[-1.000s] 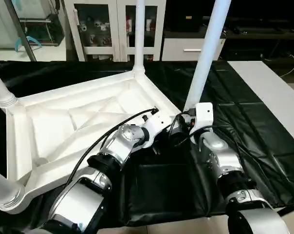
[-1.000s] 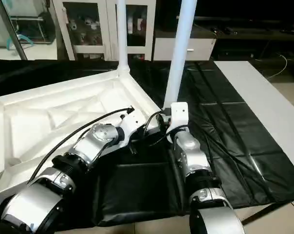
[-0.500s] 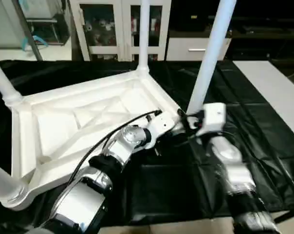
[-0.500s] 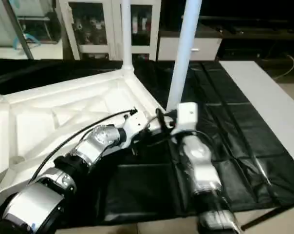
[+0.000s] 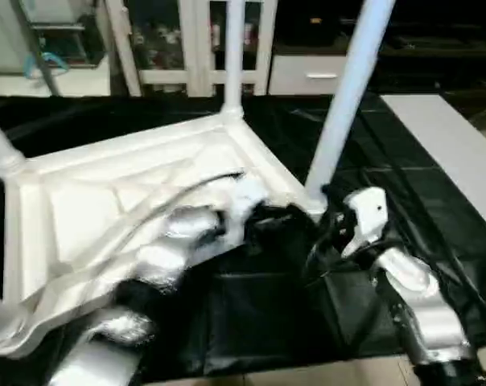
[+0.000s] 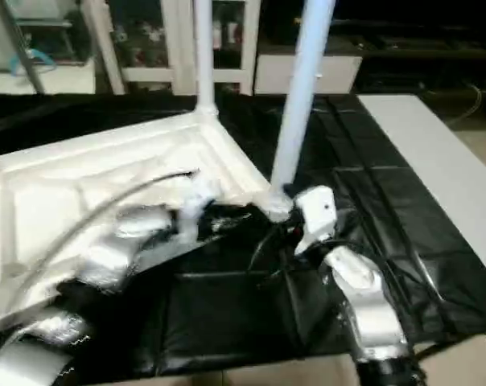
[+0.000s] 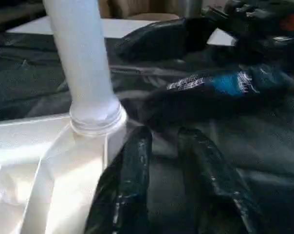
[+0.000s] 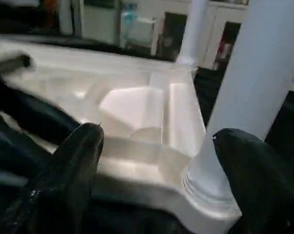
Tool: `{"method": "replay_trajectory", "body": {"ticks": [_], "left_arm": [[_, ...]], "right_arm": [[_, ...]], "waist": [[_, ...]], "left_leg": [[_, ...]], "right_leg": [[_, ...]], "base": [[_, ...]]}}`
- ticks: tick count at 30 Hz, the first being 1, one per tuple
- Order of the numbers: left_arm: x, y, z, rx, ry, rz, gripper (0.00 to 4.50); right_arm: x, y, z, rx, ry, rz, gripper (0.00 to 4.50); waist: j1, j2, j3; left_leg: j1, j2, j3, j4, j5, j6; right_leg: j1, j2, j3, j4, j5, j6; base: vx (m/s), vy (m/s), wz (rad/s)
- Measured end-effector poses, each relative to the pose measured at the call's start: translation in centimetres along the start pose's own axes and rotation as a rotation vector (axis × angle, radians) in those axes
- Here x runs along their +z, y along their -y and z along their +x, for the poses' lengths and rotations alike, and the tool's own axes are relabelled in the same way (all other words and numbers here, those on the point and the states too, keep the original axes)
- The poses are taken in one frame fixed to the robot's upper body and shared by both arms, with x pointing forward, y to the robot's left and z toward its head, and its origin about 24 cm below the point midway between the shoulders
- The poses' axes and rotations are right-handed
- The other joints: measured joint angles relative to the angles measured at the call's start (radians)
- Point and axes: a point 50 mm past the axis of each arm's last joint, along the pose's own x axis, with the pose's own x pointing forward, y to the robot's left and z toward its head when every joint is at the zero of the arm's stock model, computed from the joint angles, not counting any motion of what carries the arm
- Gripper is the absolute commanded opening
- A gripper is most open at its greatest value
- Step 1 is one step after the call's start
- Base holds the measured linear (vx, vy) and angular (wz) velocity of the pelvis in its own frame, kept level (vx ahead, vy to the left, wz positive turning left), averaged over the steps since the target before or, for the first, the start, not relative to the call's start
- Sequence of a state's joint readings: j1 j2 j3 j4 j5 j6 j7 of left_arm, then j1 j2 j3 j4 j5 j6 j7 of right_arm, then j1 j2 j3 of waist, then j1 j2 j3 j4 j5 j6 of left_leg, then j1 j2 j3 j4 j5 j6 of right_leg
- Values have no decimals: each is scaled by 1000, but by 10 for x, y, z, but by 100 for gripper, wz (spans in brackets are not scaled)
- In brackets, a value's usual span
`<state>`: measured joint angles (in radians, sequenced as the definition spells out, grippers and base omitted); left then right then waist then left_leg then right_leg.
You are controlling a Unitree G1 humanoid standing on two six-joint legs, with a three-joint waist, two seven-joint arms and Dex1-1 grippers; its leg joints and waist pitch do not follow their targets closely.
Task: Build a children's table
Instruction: Rotate leg to tighten
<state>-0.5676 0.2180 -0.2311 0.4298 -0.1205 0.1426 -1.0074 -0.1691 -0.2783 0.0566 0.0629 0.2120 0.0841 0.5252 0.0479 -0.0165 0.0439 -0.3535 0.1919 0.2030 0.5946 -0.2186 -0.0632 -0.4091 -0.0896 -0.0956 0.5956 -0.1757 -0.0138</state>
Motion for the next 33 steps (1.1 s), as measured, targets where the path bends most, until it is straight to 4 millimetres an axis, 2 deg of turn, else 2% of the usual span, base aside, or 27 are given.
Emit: {"method": "replay_trajectory", "body": {"ticks": [4, 8, 11, 15, 23, 33], "left_arm": [[-1, 4, -30, -37, -72, 14, 191], [-13, 2, -67, 9, -262, 55, 231], [-22, 5, -79, 72, -344, 66, 254], [-23, 11, -88, 129, -388, 53, 266], [-34, 11, -103, 210, -495, 77, 266], [-34, 7, -96, 279, -419, 114, 190]], "right_arm": [[-4, -6, -3, 97, -39, -6, 397], [-4, -5, -7, 157, -66, -26, 397], [-5, -8, -8, 208, -87, -29, 397], [-8, -14, -13, 270, -109, -19, 397], [-12, -18, -15, 314, -129, -20, 397], [-12, -19, -14, 323, -127, -16, 397]], "waist": [[-3, -4, 3], [-13, -8, 3], [-11, -11, 4], [-11, -21, 8], [-13, -31, 8], [-8, -38, 7]], "left_leg": [[1, 0, 0, 0, 0, -1], [2, -1, 0, 0, 0, -1], [1, -1, 0, 0, 0, -1], [1, -1, 0, 0, 0, -1], [2, -1, 0, 2, 0, -1], [3, 0, -1, 7, 1, -2]], "right_leg": [[0, 0, 1, 1, 0, 0], [1, 0, 1, 1, 0, 0], [1, -1, 1, 0, 0, 0], [1, 0, 1, 1, 0, 0], [2, 0, 2, 3, 1, -1], [2, -1, 2, 7, 1, -1]], "base": [[0, 0, 0], [0, 0, 0], [0, 0, 0], [0, 0, 0], [0, 0, 0], [0, 0, 0]]}}
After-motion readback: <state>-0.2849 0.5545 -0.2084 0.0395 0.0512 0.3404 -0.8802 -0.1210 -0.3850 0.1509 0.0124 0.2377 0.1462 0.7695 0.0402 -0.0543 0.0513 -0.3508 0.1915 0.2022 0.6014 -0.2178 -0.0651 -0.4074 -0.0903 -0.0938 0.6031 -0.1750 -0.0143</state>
